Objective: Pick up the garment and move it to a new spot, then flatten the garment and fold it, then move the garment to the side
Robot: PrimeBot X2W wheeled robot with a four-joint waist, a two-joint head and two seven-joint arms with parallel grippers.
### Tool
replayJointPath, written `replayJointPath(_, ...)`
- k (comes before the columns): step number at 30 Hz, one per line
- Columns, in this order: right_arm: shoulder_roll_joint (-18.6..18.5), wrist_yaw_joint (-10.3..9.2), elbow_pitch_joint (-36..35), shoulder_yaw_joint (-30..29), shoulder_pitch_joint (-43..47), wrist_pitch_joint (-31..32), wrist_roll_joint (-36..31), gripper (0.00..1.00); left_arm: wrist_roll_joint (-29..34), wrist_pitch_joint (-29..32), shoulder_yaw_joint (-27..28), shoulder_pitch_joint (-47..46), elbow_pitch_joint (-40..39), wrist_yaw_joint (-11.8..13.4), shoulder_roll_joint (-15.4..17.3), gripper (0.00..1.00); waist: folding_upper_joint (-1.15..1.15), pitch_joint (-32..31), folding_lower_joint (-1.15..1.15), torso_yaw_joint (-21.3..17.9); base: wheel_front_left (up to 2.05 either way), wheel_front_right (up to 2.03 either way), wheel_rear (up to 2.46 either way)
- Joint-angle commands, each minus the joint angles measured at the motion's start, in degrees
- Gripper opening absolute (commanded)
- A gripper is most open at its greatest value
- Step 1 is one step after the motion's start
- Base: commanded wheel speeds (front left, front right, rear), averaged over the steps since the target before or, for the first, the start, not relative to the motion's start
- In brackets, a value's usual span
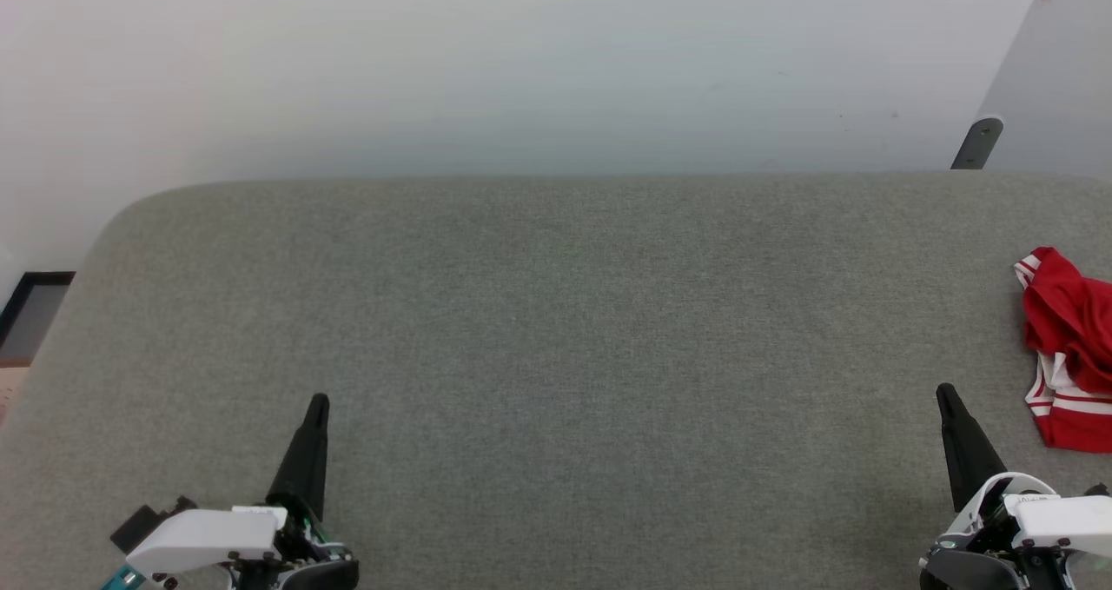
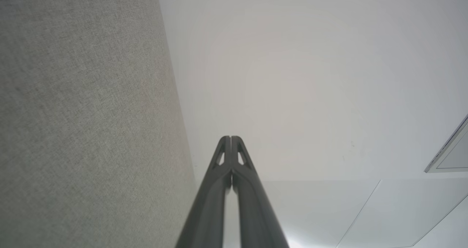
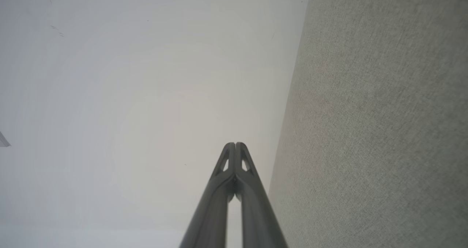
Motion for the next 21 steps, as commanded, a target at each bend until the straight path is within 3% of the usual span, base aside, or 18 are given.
replayJointPath(1,0.2,-0.03,-0.1,0.0,-0.2,0.1,0.2,0.0,-0.2,0.1,0.1,-0.5,-0.1,-0.3,0.0,0.0,0.0,0.0,0.0,0.0,0.0,0.0,0.0)
replayJointPath(21,0.2,-0.02,-0.1,0.0,-0.2,0.1,0.2,0.0,-0.2,0.1,0.1,-0.5,-0.1,-0.3,0.0,0.0,0.0,0.0,0.0,0.0,0.0,0.0,0.0)
